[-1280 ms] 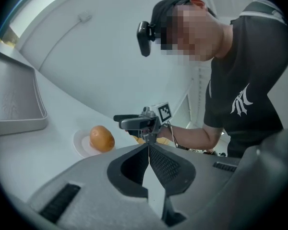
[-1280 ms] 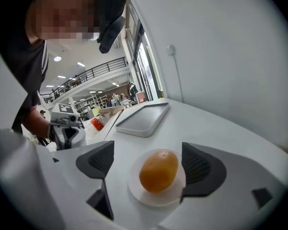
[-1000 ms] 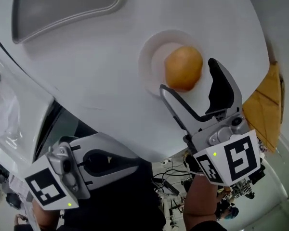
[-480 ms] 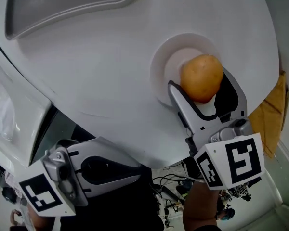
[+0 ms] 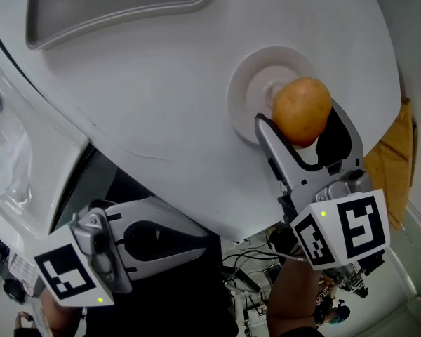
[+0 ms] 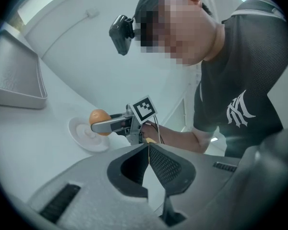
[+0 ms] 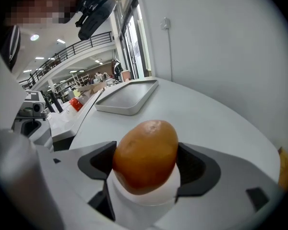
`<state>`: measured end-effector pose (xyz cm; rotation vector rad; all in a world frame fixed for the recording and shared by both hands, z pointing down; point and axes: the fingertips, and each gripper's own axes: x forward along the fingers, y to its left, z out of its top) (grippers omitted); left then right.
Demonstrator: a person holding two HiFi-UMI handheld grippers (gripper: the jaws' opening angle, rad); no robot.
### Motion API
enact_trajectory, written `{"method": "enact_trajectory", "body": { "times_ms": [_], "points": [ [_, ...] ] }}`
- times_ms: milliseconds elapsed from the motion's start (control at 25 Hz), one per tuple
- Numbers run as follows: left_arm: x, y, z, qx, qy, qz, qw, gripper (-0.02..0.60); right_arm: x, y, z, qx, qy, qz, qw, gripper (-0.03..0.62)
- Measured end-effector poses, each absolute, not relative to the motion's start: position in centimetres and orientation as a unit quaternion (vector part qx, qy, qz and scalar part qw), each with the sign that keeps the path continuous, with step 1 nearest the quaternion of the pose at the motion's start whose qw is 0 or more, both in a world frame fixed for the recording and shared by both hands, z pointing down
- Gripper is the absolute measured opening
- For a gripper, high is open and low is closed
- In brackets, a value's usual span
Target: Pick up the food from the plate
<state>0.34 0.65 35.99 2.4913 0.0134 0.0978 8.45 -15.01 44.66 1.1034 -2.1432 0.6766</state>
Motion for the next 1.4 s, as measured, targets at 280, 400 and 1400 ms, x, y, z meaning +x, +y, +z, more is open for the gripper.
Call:
{"method": "enact_trajectory", "body": {
  "times_ms": [280, 400, 1400],
  "points": [
    [0.6, 1.2, 34.8, 0.963, 0.052, 0.047, 0.260, 0.006, 11.2, -13.4, 34.1, 0.465, -0.822, 0.195, 0.264, 0.391],
    [0.6, 0.4, 32.9, 0.952, 0.039, 0.038, 0.302, 0.006, 13.2, -11.0, 26.4, 0.500, -0.823, 0.173, 0.209, 0.391],
    [-1.5, 16.4, 9.2, 0.997, 0.063, 0.024, 0.032, 0.006, 24.7, 29.3, 3.9, 0.664, -0.745, 0.001, -0.063, 0.391]
  ]
}}
